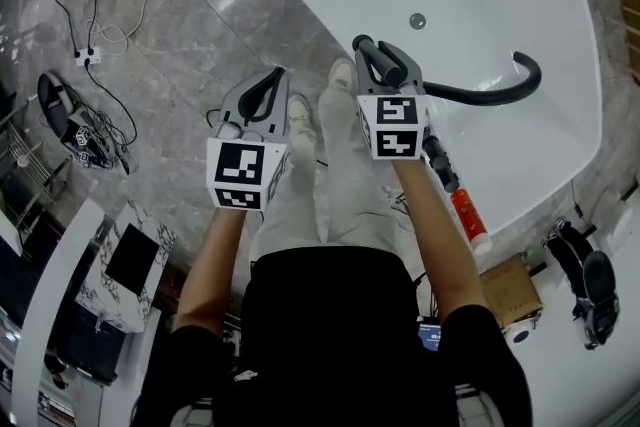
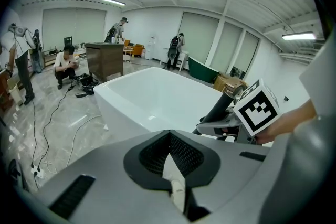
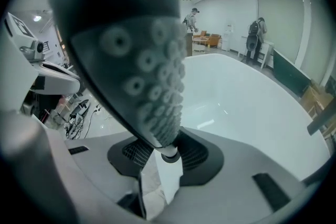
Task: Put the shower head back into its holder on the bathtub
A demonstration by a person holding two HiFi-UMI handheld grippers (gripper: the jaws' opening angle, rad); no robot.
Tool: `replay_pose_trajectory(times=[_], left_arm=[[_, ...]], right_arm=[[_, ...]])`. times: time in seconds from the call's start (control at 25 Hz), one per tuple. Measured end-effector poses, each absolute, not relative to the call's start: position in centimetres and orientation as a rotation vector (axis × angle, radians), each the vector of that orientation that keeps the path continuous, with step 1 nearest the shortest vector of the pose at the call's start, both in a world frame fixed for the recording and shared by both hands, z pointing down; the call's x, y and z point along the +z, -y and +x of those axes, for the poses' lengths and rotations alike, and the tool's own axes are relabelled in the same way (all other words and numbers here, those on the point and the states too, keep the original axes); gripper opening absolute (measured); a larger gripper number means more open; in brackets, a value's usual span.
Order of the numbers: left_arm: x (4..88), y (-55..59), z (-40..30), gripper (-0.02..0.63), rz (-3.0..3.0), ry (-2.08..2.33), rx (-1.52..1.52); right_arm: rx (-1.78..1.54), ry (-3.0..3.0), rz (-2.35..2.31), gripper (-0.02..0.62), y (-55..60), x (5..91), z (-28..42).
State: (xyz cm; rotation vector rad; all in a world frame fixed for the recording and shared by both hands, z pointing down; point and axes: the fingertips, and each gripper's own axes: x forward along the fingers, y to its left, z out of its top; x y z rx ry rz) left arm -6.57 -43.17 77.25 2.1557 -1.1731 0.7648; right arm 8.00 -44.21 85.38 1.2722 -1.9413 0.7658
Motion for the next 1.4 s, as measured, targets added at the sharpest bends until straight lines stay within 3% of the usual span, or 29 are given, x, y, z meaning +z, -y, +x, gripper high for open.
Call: replay_pose_trajectory(times=[1.4], left_arm=[[80.2, 43.6, -7.9, 0.014, 2.095, 1.166, 0.719]], right_arm=[[0.726, 1.874, 1.269, 0.143, 44.0, 88.1, 7.1]])
